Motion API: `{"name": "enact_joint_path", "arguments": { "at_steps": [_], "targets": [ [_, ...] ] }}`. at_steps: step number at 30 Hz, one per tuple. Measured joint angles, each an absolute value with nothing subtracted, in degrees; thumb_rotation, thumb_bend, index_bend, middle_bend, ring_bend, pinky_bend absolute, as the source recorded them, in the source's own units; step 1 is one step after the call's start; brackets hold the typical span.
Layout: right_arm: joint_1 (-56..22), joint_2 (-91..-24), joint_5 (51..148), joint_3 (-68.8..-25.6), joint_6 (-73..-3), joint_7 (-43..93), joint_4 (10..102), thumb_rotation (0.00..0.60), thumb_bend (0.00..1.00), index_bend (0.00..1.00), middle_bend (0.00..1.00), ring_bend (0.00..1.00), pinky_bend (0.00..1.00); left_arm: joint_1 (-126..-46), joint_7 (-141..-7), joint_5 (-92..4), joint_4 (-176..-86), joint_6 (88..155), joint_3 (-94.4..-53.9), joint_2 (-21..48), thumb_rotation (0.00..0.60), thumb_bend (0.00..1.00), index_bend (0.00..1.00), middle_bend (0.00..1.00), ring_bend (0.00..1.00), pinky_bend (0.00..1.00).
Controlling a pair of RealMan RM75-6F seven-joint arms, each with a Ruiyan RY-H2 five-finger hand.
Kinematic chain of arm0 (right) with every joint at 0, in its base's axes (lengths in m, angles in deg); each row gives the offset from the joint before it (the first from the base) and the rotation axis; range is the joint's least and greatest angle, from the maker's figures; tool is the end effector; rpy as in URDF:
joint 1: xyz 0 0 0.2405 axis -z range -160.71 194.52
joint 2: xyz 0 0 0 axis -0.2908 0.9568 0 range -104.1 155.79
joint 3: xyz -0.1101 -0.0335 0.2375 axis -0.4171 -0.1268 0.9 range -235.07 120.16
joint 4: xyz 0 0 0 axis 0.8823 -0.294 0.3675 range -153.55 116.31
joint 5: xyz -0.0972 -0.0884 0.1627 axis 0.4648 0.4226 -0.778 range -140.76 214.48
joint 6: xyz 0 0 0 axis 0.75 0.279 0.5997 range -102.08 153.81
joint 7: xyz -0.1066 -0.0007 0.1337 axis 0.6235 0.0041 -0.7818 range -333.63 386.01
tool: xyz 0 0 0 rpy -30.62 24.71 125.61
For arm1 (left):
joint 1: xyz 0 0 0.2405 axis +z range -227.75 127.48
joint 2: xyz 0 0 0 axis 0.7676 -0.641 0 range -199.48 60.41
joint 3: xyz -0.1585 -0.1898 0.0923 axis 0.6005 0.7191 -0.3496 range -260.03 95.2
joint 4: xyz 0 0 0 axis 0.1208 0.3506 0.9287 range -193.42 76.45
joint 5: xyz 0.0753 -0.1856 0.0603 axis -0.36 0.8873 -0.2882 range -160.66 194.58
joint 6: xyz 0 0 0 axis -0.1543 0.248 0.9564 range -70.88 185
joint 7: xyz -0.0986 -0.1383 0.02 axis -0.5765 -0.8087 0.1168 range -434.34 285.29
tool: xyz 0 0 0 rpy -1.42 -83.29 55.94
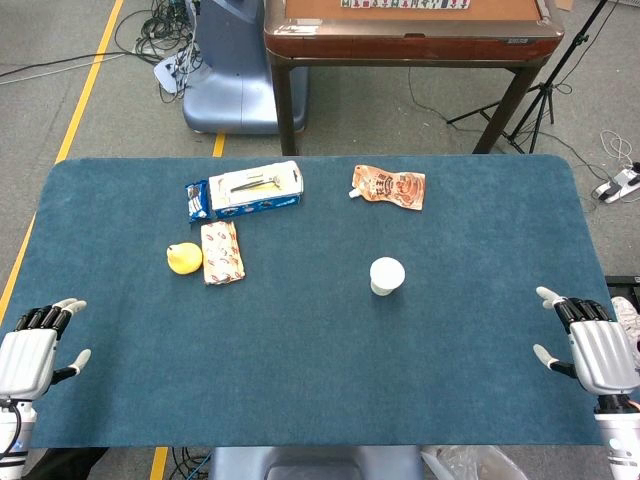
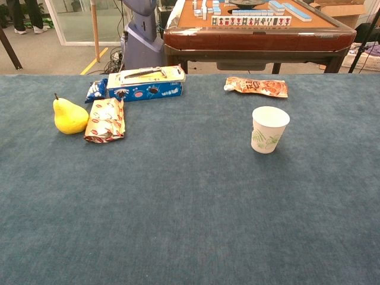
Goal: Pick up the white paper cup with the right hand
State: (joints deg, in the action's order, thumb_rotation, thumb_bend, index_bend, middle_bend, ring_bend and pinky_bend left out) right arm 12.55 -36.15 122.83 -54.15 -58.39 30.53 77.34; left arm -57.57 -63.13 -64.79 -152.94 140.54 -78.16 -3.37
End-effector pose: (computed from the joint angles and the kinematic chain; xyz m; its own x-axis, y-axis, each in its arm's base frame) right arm -0.3094 -0.2067 0.1681 0.4403 -0.0138 0.8977 -0.8978 -0.0075 0.4403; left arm -0.3082 0.2266 0.1516 0.5000 0.0004 0.8661 0.8660 0.0150 -0.4999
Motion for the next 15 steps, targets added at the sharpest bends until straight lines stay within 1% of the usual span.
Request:
{"name": "enact_joint_path", "arguments": {
  "at_steps": [15],
  "targets": [
    [11.5,-35.8,123.6,-53.9,-57.5,30.5,77.9,0.6,0.16,0.22,0.34,0.27,0.27,-57.4,-63.4,-65.9,-153.3,141.6,-78.3,-3.6,0.6,0.2,0.24,0.22,0.21,0.18]
  ]
}}
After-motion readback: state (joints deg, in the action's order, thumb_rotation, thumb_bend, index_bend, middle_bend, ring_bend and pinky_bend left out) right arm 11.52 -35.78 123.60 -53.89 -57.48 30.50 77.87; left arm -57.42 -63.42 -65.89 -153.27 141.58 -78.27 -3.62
